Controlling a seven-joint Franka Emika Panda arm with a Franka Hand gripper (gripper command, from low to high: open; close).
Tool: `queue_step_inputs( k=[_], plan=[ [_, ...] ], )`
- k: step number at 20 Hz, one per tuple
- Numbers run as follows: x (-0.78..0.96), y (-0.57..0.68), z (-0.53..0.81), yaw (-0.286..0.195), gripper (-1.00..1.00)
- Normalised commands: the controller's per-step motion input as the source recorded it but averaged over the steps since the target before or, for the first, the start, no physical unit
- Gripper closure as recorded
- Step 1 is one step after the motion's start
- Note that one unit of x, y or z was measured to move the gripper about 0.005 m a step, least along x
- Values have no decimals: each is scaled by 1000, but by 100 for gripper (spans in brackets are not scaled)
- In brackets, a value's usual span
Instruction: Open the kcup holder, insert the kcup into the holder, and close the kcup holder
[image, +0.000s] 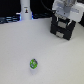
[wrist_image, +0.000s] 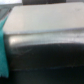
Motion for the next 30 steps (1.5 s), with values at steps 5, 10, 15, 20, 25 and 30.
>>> queue_step_inputs(
  k=[5, 10, 15, 20, 25, 30],
  plan=[
    [711, -36, 190, -46, 100],
    [884, -139, 200, -71, 100],
    [931, -176, 100, -91, 100],
    [935, -215, 101, -87, 100],
    [942, -246, 169, -84, 100],
    [939, -266, 200, -85, 100]
  ],
)
